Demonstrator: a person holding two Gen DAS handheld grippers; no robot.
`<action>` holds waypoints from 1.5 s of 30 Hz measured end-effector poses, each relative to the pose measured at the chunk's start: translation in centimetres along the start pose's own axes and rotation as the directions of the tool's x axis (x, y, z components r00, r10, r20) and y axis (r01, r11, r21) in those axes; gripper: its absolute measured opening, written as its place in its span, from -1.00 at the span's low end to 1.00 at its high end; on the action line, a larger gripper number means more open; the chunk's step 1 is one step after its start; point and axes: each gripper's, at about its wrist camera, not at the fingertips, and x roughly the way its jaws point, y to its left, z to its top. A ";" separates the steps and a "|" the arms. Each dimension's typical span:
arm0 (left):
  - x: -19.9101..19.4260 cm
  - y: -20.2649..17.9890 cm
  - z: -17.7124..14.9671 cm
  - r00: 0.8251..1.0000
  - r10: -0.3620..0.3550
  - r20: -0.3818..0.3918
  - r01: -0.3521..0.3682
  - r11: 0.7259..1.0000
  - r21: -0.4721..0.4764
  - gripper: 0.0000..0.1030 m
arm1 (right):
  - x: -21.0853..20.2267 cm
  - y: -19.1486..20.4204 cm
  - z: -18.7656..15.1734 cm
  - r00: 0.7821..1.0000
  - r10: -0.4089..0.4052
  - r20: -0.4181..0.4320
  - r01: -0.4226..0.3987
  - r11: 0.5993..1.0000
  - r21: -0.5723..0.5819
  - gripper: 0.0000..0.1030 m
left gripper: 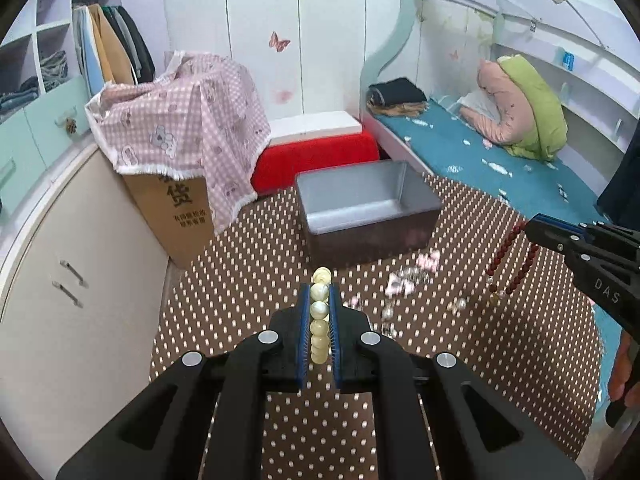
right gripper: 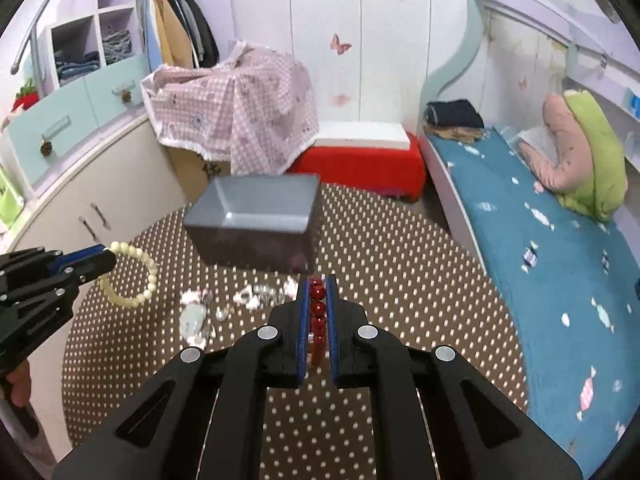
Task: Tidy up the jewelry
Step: 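Lift and carry both bracelets over the grey metal box with both tools, then lower both bracelets into the box and open both tools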
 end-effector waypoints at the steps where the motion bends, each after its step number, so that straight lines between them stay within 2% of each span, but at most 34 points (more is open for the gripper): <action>1: -0.1 0.0 0.4 1.000 -0.002 0.009 0.002 1.000 0.002 -0.85 | -0.1 0.1 0.5 1.000 -0.001 0.012 0.001 1.000 -0.011 -0.84; 10: 0.7 0.4 3.9 0.999 -0.008 0.051 0.010 0.999 -0.032 -0.85 | 0.1 0.8 6.0 0.996 0.002 0.089 0.003 0.998 -0.057 -0.84; 16: 2.9 1.0 6.8 0.999 -0.041 0.029 0.042 0.998 -0.051 -0.85 | 1.4 2.1 9.7 0.993 0.041 0.115 -0.030 0.995 -0.090 -0.84; 25: 7.7 0.9 9.4 0.997 -0.077 -0.031 0.074 0.995 -0.065 -0.85 | 6.6 4.1 12.7 0.995 0.087 0.057 -0.080 0.990 -0.113 -0.84; 30: 10.0 0.6 9.9 0.993 -0.097 -0.065 0.094 0.994 -0.055 -0.85 | 9.9 4.1 12.8 0.996 0.093 0.002 -0.093 0.992 -0.089 -0.83; 36: 13.3 0.6 9.5 0.984 -0.123 -0.132 0.114 0.991 -0.075 -0.83 | 13.3 3.3 12.3 0.986 0.154 -0.064 -0.156 0.987 -0.026 -0.81; 37: 13.5 0.6 9.4 0.983 -0.123 -0.138 0.113 0.990 -0.080 -0.79 | 13.6 3.1 12.3 0.983 0.171 -0.069 -0.172 0.985 -0.011 -0.79; 39: 13.9 0.6 9.1 0.982 -0.113 -0.152 0.102 0.992 -0.080 -0.38 | 14.1 2.6 12.1 0.980 0.180 -0.088 -0.179 0.984 0.012 -0.79; 40: 14.0 0.7 8.9 0.982 -0.110 -0.153 0.098 0.992 -0.083 -0.04 | 14.4 2.4 12.1 0.979 0.177 -0.099 -0.175 0.984 0.029 -0.79; 41: 13.9 0.8 8.8 0.983 -0.106 -0.147 0.093 0.992 -0.089 0.03 | 14.5 2.2 12.1 0.979 0.174 -0.103 -0.171 0.985 0.037 -0.78; 42: 13.9 0.9 8.7 0.984 -0.103 -0.144 0.090 0.991 -0.096 0.03 | 14.6 2.1 11.9 0.980 0.170 -0.107 -0.166 0.985 0.045 -0.66; 43: 13.9 1.1 8.7 0.983 -0.105 -0.148 0.090 0.991 -0.101 0.04 | 14.8 2.0 11.8 0.981 0.157 -0.116 -0.152 0.987 0.051 -0.18; 45: 13.9 1.4 8.6 0.982 -0.105 -0.155 0.087 0.989 -0.115 0.04 | 14.7 1.8 11.4 0.988 0.111 -0.111 -0.105 0.993 0.052 0.58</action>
